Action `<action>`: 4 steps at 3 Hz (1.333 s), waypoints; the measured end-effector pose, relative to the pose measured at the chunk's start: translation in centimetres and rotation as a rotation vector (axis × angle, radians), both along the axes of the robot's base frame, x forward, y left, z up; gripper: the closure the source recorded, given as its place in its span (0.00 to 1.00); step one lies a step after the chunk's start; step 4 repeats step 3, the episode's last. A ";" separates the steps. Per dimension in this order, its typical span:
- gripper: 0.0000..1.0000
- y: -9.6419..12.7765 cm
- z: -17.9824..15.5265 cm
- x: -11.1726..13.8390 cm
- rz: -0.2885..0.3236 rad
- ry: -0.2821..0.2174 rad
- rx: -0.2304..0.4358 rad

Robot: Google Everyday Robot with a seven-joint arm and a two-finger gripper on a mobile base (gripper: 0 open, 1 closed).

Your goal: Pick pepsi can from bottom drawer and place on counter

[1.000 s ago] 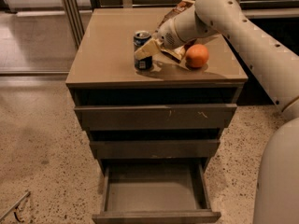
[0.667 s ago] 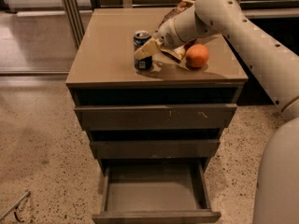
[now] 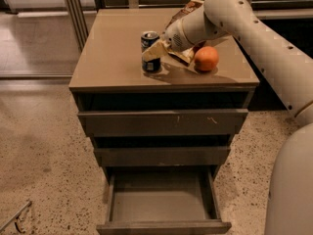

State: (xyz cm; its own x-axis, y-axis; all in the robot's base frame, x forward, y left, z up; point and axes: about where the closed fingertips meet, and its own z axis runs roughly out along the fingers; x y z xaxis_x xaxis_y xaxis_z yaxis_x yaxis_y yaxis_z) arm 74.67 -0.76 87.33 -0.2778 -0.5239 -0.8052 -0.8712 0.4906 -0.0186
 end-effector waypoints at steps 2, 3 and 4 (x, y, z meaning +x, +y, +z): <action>0.00 0.0 0.0 0.0 0.000 0.000 0.000; 0.00 0.0 0.0 0.0 0.000 0.000 0.000; 0.00 0.0 0.0 0.0 0.000 0.000 0.000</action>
Offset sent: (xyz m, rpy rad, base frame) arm 0.0000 0.0000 0.0000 0.0000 0.0000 0.0000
